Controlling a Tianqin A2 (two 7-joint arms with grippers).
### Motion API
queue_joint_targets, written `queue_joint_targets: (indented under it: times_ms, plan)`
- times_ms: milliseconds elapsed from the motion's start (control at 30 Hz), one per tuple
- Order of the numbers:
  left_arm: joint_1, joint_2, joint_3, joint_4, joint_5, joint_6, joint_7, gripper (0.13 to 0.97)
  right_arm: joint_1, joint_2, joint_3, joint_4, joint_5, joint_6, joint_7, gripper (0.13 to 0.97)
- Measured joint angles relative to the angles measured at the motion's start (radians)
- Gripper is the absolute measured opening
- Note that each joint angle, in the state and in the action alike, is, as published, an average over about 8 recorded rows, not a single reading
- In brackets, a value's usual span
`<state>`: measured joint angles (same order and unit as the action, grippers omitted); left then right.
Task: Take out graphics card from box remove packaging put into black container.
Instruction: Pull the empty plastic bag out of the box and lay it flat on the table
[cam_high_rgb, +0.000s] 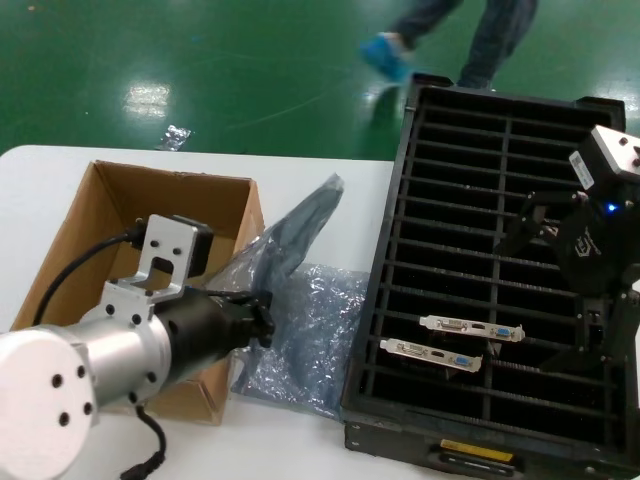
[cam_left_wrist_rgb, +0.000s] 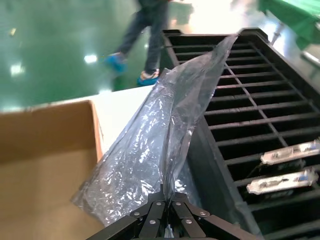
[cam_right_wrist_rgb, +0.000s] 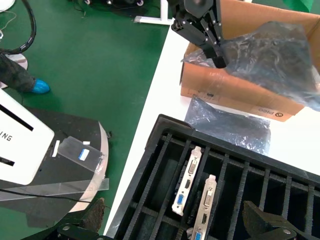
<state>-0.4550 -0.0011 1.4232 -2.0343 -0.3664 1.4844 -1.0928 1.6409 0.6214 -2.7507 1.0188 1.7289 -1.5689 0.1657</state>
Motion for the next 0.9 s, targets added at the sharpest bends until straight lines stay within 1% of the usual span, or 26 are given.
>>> queue_joint_targets:
  times_ms: [167,233,300,400,500,600,767,900]
  plan:
    - [-0.034,0.001,0.061,-0.012,0.036,0.031,-0.217,0.139,0.000,0.000,0.000,0.000,0.000,0.000,0.000,0.964]
    - [-0.048,0.001,0.086,-0.017,0.047,0.043,-0.291,0.139,0.000,0.000,0.000,0.000,0.000,0.000,0.000,0.966]
    - [-0.059,0.001,0.108,-0.020,0.056,0.054,-0.353,0.139,0.000,0.000,0.000,0.000,0.000,0.000,0.000,0.966]
    - [-0.062,0.001,0.133,-0.023,0.068,0.064,-0.415,0.139,0.000,0.000,0.000,0.000,0.000,0.000,0.000,0.966]
    - [-0.054,0.001,0.150,-0.020,0.079,0.064,-0.445,0.139,0.000,0.000,0.000,0.000,0.000,0.000,0.000,0.966]
    - [-0.041,0.001,0.166,-0.008,0.092,0.054,-0.452,0.139,0.000,0.000,0.000,0.000,0.000,0.000,0.000,0.966]
    - [-0.025,0.001,0.200,0.032,0.127,0.017,-0.418,0.149,0.000,0.000,0.000,0.000,0.000,0.000,0.000,0.966]
    - [-0.026,0.001,0.229,0.071,0.154,-0.020,-0.387,0.162,0.000,0.000,0.000,0.000,0.000,0.000,0.000,0.966]
